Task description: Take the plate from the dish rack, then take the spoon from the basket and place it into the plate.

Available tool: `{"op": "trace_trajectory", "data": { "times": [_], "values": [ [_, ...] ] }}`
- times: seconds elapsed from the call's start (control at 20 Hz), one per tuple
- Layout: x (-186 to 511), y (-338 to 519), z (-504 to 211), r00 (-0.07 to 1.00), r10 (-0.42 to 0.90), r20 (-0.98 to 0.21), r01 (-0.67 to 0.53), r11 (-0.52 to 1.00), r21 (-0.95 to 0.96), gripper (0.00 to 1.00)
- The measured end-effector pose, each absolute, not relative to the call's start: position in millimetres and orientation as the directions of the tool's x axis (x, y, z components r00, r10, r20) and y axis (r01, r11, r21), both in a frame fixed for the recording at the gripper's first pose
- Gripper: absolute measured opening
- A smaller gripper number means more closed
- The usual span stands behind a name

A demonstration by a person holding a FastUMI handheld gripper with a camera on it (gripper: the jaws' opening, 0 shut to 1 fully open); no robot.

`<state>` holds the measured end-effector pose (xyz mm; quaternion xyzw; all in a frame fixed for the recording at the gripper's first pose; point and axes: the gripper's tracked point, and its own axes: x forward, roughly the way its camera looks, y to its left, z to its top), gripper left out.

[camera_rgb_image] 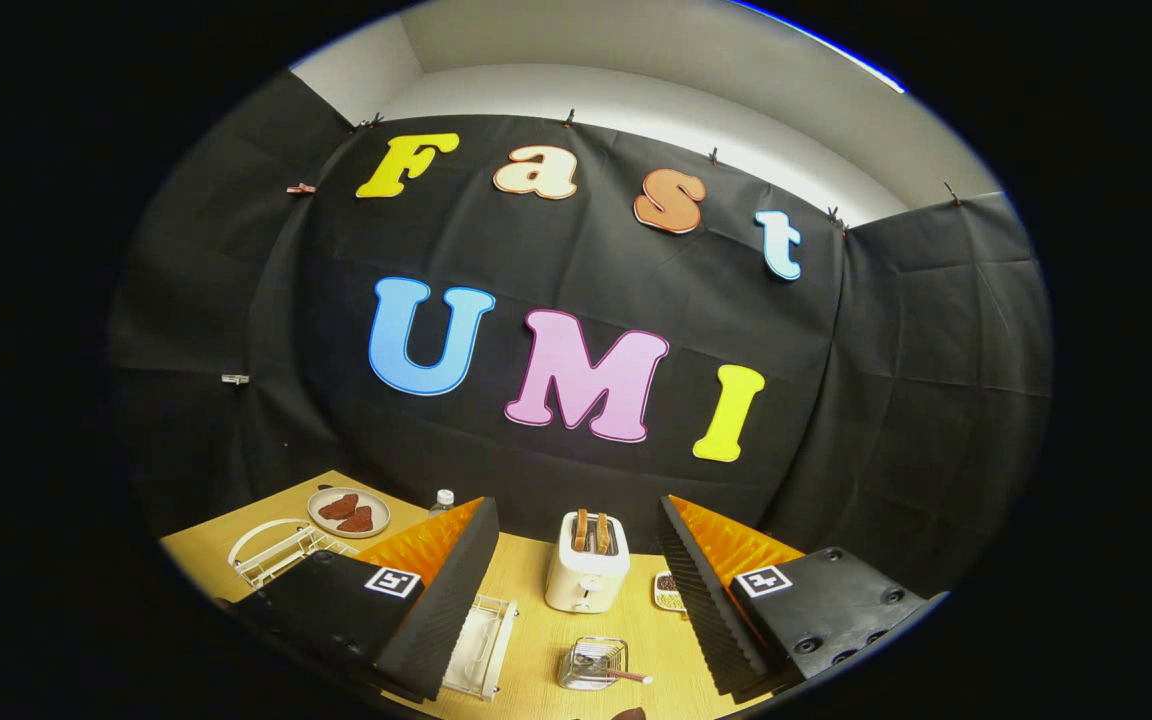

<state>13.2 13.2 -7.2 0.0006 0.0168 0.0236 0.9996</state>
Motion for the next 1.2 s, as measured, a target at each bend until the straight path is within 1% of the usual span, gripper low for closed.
{"op": "trace_trajectory", "data": {
  "times": [0.2, 0.45, 0.7, 1.0, 1.2],
  "values": [
    [18, 26, -19, 0.991, 0.097, -0.093, -0.095, 0.995, 0.031, 0.98],
    [33, 53, -54, 0.957, 0.174, -0.234, -0.159, 0.984, 0.080, 0.98],
    [53, 84, -99, 0.905, 0.223, -0.363, -0.184, 0.973, 0.139, 0.98],
    [67, 125, -166, 0.805, 0.265, -0.531, -0.177, 0.961, 0.213, 0.98],
    [77, 141, -208, 0.749, 0.243, -0.616, -0.160, 0.969, 0.188, 0.98]
  ]
}}
